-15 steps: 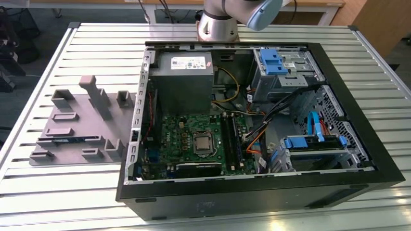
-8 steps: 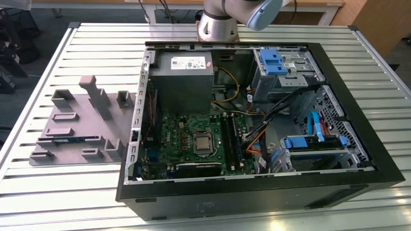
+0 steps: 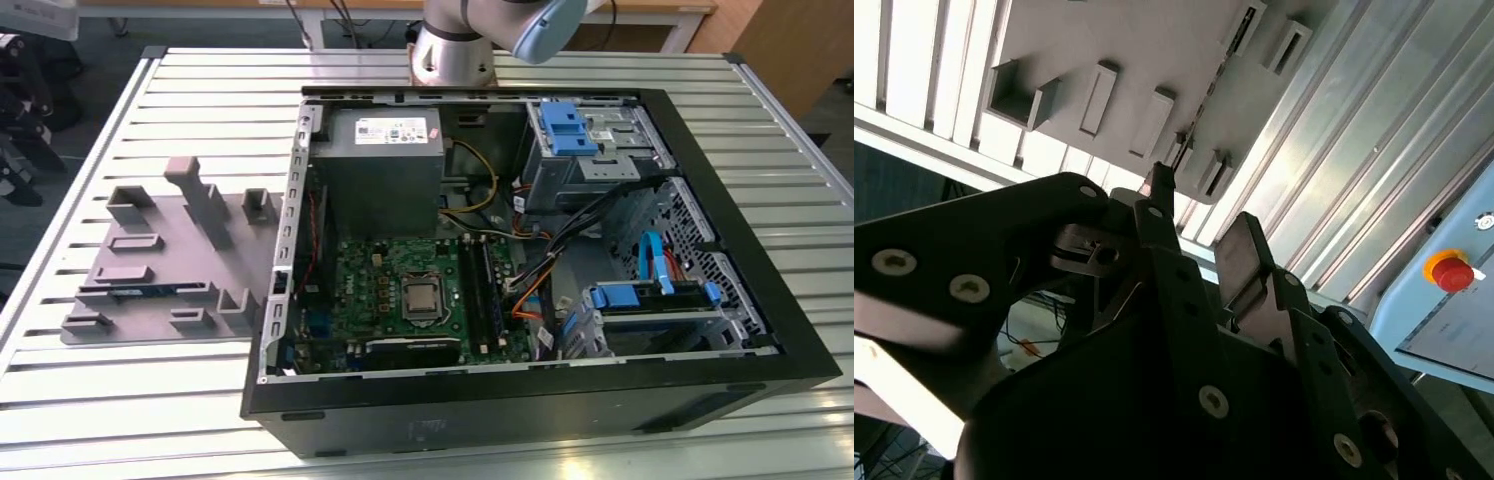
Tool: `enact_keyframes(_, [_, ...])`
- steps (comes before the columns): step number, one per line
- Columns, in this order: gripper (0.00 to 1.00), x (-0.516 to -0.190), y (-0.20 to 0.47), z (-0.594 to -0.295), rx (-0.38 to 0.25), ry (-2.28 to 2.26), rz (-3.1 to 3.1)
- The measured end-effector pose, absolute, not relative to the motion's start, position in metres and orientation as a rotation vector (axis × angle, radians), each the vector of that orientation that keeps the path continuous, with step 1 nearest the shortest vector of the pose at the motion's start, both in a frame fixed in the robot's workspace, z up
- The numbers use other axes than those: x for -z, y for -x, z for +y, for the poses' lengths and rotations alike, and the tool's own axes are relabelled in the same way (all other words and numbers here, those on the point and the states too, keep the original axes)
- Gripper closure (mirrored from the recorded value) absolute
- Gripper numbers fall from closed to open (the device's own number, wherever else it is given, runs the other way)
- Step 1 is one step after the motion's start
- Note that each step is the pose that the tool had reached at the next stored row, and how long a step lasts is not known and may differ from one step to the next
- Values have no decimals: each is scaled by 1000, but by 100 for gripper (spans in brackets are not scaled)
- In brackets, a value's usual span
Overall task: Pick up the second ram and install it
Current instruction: 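Pick up the second ram and move it above second insertion slot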
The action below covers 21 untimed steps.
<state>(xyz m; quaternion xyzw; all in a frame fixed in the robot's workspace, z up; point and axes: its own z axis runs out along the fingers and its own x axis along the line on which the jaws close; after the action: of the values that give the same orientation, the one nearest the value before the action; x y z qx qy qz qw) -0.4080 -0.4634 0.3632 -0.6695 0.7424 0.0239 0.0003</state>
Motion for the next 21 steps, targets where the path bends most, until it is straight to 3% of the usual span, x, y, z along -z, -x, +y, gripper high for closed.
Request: enact_keyframes(21, [56, -332, 407, -463, -70, 2133, 2310])
